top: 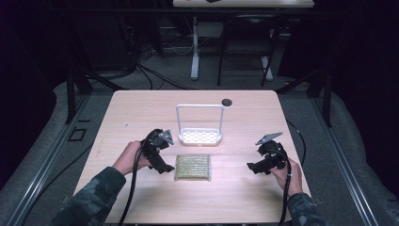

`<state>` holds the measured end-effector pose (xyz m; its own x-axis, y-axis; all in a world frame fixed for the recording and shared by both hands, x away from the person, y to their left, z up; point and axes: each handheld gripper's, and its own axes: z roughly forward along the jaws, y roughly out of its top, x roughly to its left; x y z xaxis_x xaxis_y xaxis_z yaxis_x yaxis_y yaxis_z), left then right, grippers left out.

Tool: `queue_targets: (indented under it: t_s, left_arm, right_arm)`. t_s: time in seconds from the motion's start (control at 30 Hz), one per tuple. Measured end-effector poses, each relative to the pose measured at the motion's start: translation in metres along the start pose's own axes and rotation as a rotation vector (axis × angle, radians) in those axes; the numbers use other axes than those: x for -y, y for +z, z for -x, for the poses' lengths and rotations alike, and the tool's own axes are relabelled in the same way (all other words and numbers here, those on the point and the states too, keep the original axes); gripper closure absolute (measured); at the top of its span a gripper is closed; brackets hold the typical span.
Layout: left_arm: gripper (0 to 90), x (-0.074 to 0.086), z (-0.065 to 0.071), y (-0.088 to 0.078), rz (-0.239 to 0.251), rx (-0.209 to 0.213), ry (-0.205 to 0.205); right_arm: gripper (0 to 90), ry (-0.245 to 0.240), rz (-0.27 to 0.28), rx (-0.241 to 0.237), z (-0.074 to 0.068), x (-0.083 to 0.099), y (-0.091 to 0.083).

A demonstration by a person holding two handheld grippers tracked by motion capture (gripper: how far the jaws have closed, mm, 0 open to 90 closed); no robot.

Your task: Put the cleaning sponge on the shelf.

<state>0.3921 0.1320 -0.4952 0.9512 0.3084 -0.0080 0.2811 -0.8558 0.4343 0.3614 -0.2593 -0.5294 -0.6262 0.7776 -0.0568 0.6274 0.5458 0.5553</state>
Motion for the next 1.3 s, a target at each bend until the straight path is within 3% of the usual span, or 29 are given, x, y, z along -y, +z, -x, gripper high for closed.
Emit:
queue_targets:
  t_s: [0.33,0.5,1.0,1.3]
  left_arm:
    - [0.0,-0.026,0.005,0.021,-0.059,0.044,0.118]
    - [0.1,-0.038,0.009,0.030,-0.086,0.032,0.156]
    - [0.0,-0.048,0.007,0.061,-0.111,0.089,0.160]
    - [0.0,-0.047,0.008,0.073,-0.136,0.084,0.179]
  right_arm:
    - [5.4,-0.009,-0.003,-0.007,-0.001,0.000,0.002]
    - [5.5,-0.018,-0.005,-0.009,-0.002,-0.001,0.001]
    - [5.7,-0.024,-0.018,-0.015,-0.003,-0.001,0.003]
    - [5.8,-0.022,-0.023,-0.017,-0.003,0.000,0.004]
